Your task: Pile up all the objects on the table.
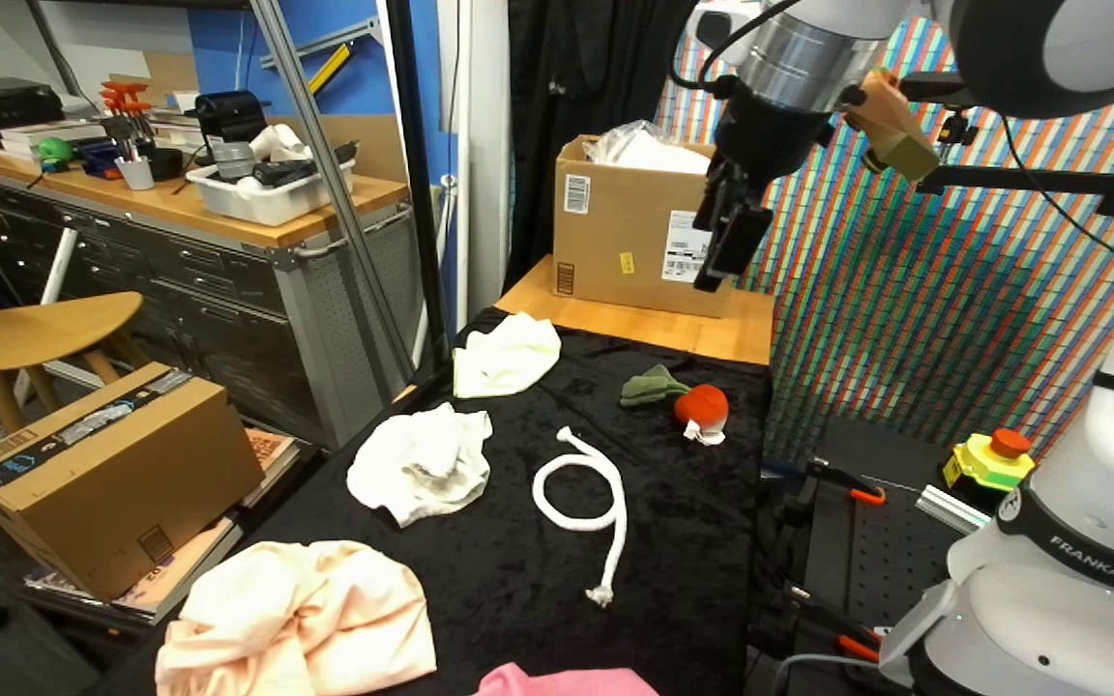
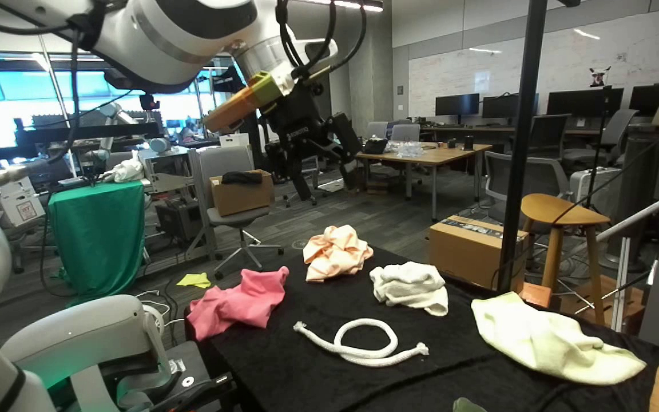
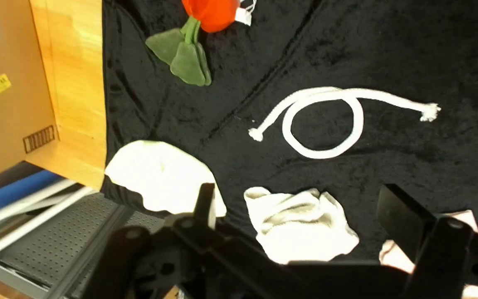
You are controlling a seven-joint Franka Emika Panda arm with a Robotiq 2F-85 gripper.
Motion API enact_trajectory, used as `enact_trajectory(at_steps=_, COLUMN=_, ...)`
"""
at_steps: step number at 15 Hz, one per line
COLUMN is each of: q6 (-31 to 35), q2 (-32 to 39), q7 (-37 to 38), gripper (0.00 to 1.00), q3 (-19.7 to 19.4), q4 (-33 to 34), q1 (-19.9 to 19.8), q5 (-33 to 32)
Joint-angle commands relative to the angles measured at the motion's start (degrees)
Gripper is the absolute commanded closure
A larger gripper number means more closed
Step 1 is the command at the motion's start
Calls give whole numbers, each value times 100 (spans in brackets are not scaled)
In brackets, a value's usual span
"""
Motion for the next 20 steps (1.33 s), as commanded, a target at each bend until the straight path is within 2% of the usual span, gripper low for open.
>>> enact_trajectory(at_steps=1, q6=190, q2=1455, q7=220, gripper=0, q3=358, q4=1150, q1=134, q5=-271)
enact_trajectory(at_steps=4, q6=280, q2=2428, q7=320, gripper=0, q3=597, q4=1967, q1=233, q5=-481)
enact_trajectory(at_steps=7, q6=58, q2=3402, q7=517, gripper=0, q3=775, q4=2868, q1=397, q5=-881)
enact_trajectory(at_steps=10, q6=-187, q2=4205, q7=593, gripper=0, q3=768, q4=3697, q1=700, q5=-1341)
enact_trajectory(at_steps=13, q6=-149, q2=4924, q7=577, gripper=0, q3=657, q4=4392, q1=1037, q5=-1635)
enact_trajectory(at_steps=20, q6=258, q2=6370, q7=374, gripper=0, q3=559, q4=5601, q1=1512, q5=-937)
